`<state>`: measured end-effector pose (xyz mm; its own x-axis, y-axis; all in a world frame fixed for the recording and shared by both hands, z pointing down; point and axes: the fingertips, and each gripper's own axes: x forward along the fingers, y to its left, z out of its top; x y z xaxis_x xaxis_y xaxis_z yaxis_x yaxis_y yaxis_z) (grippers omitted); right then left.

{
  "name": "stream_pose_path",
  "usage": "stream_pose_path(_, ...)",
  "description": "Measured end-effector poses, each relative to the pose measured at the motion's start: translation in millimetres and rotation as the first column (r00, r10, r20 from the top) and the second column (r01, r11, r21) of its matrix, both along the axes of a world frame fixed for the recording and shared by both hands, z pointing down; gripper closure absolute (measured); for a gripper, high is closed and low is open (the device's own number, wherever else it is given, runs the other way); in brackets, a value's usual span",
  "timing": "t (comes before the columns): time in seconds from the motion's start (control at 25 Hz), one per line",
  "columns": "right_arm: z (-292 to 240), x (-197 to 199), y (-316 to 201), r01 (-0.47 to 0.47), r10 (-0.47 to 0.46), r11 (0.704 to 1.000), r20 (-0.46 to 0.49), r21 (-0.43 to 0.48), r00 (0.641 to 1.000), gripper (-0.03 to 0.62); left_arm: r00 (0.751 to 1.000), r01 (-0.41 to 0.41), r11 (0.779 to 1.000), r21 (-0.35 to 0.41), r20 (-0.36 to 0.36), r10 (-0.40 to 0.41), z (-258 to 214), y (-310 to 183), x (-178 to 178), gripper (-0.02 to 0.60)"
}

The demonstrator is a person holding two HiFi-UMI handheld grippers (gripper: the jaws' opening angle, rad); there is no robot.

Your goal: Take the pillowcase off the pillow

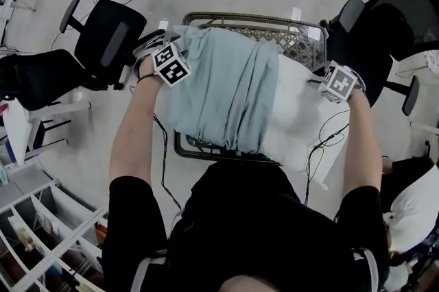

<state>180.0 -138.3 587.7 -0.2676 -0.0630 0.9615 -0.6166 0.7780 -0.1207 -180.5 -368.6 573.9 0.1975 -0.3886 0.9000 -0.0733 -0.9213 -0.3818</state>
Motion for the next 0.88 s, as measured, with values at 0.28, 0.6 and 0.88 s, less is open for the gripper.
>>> stream_pose_path(0.28, 16, 5, -6, -0.009, 0.009, 1.000, 0.019, 0.000, 1.000, 0.487, 0.989, -0.126, 0.986, -0.113, 0.069, 0.134, 55, -25, 55, 0.358)
stream_pose_path(0.6, 34, 1, -7, -0.047, 0.049, 0.999, 0.109, -0.018, 0.993, 0.475, 0.984, -0.109, 0.970, -0.218, 0.118, 0.137, 109, -36, 70, 0.385)
stream_pose_path(0.88, 24, 11, -33, -0.089, 0.080, 0.994, 0.137, 0.062, 0.987, 0.516, 0.921, -0.190, 0.980, -0.051, 0.336, 0.196, 100, -69, 15, 0.575)
